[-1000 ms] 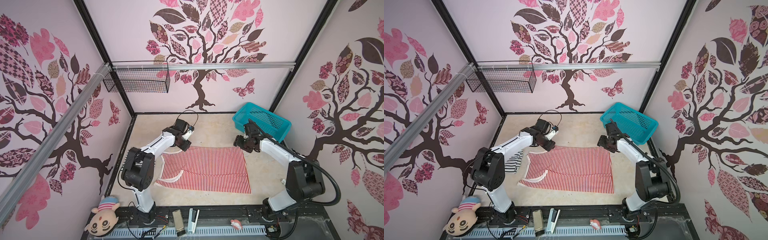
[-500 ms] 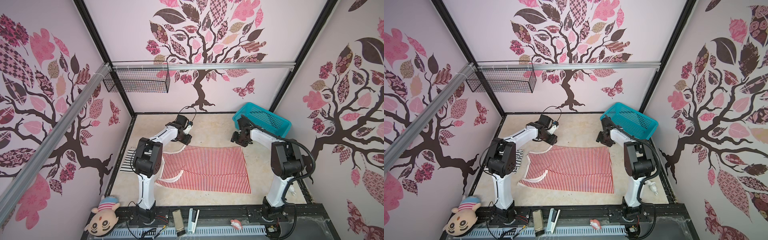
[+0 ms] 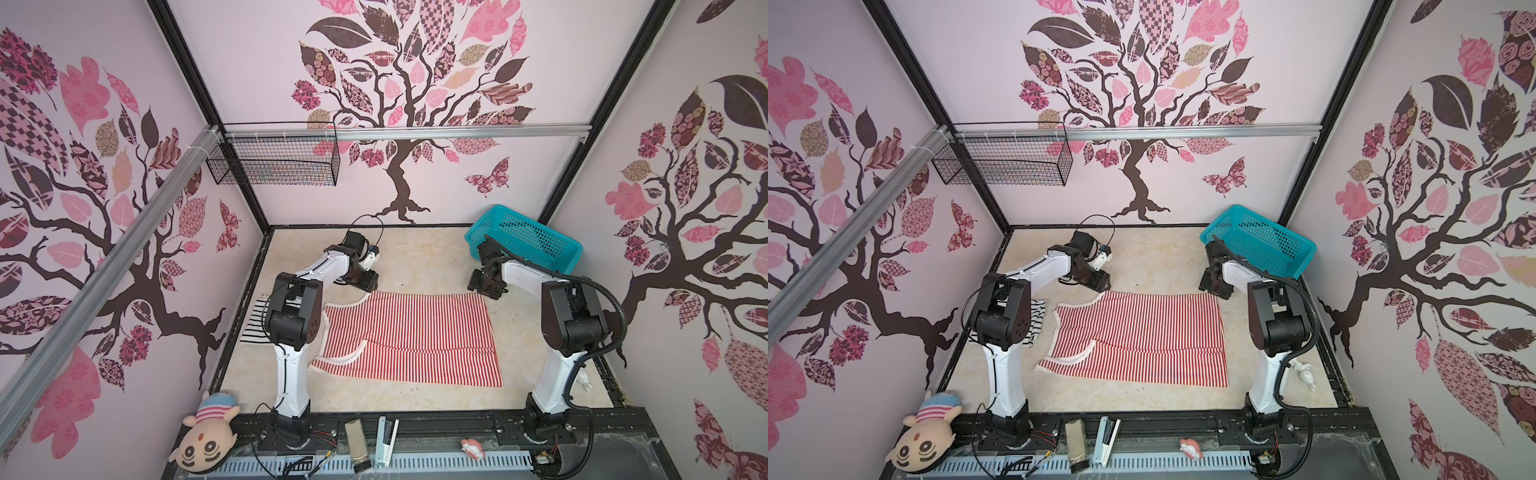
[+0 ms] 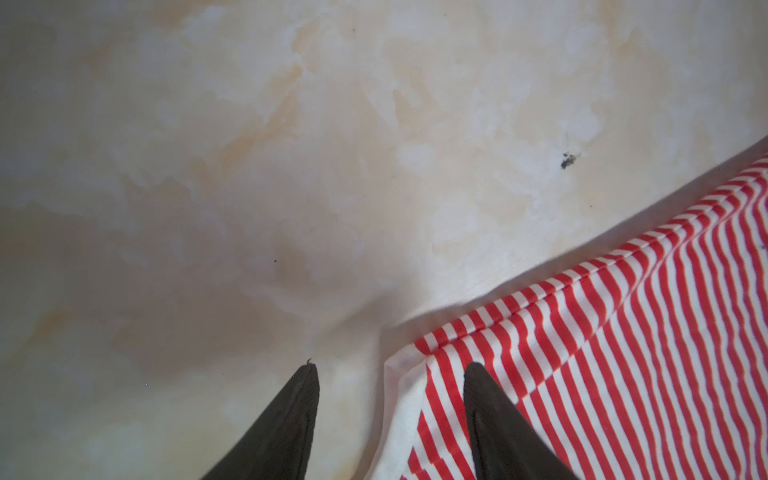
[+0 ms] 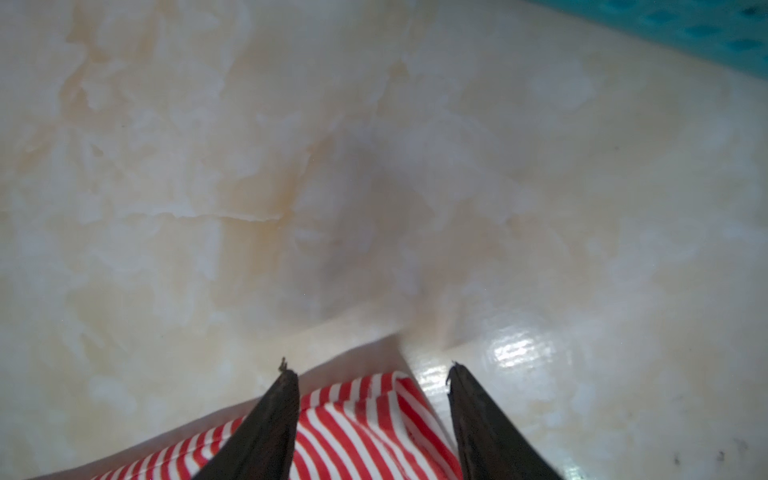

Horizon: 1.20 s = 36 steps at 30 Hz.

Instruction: Fold and stack the tank tops

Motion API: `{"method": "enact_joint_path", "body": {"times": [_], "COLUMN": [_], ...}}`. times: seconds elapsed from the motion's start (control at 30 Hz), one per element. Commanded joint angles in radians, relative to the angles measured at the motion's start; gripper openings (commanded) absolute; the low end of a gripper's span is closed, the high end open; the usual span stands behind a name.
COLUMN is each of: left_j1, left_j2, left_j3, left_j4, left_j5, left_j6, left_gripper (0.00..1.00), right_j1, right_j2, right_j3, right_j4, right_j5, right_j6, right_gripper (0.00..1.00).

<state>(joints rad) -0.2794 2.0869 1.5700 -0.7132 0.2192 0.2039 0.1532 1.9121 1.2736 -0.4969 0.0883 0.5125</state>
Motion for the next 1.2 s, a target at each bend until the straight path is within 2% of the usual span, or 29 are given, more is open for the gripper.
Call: {"method": "enact_joint_path", "body": {"times": [0.0,0.2,0.3,0.43,0.8,1.17], "left_j1": [-0.002,-0.002,-0.002,-0.001,0.002,0.005], "left_j2": [0.023,0.025,0.015,-0.003,-0.018,-0.007], "left_j3": [0.015,0.001,-0.002,-0.007,-0.032,-0.016], "left_j4": [-0.016,-0.019,-0.024,-0.026,-0.029,-0.044], "left_j5": [0.037,0.065,0.075,0.078,0.074,0.073], "left_j6": [0.012,0.001,-0.004,-0.006,0.000,0.000], "left_gripper": [0.60,0.59,0.59,0.59,0.59,0.59], "right_j1": [-0.017,-0.018,-0.018,-0.018,-0.018,-0.017], "right_j2": [0.026,0.050,0.044,0.047,0.016,-0.090], "right_j3": [-0.004,-0.010,-0.026,-0.025,-0.035,-0.082], "right_j4": [-0.014,0.007,0.037,0.042,0.055,0.059], "right_j5": [0.037,-0.013,-0.068,-0.081,-0.091,-0.116], "right_j6": [-0.021,-0.030,-0.031,-0.037,-0.046,-0.060], "right_gripper": [0.61,0.57,0.51,0.44,0.01,0.00]}}
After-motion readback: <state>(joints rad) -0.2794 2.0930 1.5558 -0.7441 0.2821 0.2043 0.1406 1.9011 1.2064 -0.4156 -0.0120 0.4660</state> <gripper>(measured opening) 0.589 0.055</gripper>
